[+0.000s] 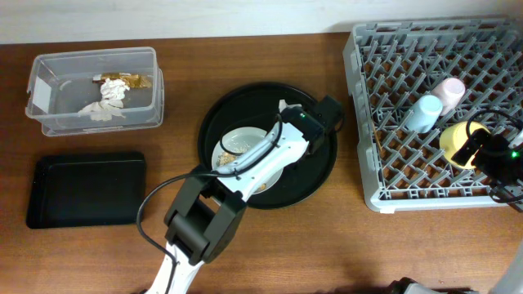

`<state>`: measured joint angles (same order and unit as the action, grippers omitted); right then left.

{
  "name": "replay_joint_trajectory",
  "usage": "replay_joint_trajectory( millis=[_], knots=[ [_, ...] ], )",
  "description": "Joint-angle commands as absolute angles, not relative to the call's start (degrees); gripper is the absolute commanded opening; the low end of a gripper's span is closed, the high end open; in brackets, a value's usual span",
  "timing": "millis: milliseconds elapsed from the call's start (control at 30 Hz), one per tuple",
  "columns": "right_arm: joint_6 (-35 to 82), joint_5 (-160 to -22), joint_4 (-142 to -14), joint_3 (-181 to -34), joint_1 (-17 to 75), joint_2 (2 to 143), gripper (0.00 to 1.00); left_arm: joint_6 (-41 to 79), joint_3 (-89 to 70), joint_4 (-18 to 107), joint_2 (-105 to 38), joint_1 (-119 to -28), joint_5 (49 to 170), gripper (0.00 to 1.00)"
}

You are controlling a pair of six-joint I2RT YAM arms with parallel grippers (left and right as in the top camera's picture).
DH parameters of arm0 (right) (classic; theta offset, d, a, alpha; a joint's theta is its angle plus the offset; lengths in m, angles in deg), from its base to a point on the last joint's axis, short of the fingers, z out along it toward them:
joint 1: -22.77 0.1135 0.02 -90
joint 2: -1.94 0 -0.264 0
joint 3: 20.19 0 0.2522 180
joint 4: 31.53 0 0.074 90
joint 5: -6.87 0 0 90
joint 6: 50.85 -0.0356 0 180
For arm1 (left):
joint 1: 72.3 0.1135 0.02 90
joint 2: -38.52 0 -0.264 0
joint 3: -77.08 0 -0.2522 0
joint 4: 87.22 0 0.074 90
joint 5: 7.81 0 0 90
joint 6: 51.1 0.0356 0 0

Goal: Sort waste into correct bins and load items into the dishwasher rack
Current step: 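Reach the left gripper to the white plate of food scraps, then grasp the plate rim with the left gripper and lift it leftward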

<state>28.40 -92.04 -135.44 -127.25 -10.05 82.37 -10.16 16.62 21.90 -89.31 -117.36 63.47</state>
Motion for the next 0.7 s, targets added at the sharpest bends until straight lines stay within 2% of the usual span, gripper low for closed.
replay_joint_trajectory(
  millis=[0, 133, 300, 400, 533, 667],
  knots=[
    [27.92, -91.49, -135.44, -127.12, -10.31, 82.43, 0.98, -8.37, 17.86, 22.64, -92.39, -117.89, 60.33, 0.51],
    [27.9, -91.49, -135.44, -127.12, -10.31, 82.43, 0.98, -8.35, 17.86, 22.93, -94.36, -117.89, 60.06, 0.5],
    [27.9, -91.49, -135.44, -127.12, -10.31, 82.43, 0.98, -8.35, 17.84, 22.88, -95.85, -118.28, 60.06, 0.46],
    [27.9, -91.47, -135.44, -127.12, -10.31, 82.43, 0.98, -8.35, 17.82, 23.04, -95.89, -118.32, 60.06, 0.41],
    [27.92, -91.49, -135.44, -127.12, -10.31, 82.43, 0.98, -8.35, 17.82, 22.95, -95.89, -118.32, 60.04, 0.29],
    [27.9, -91.47, -135.44, -127.12, -10.31, 82.43, 0.98, -8.35, 17.82, 22.86, -95.89, -118.32, 59.8, 0.24]
  ],
)
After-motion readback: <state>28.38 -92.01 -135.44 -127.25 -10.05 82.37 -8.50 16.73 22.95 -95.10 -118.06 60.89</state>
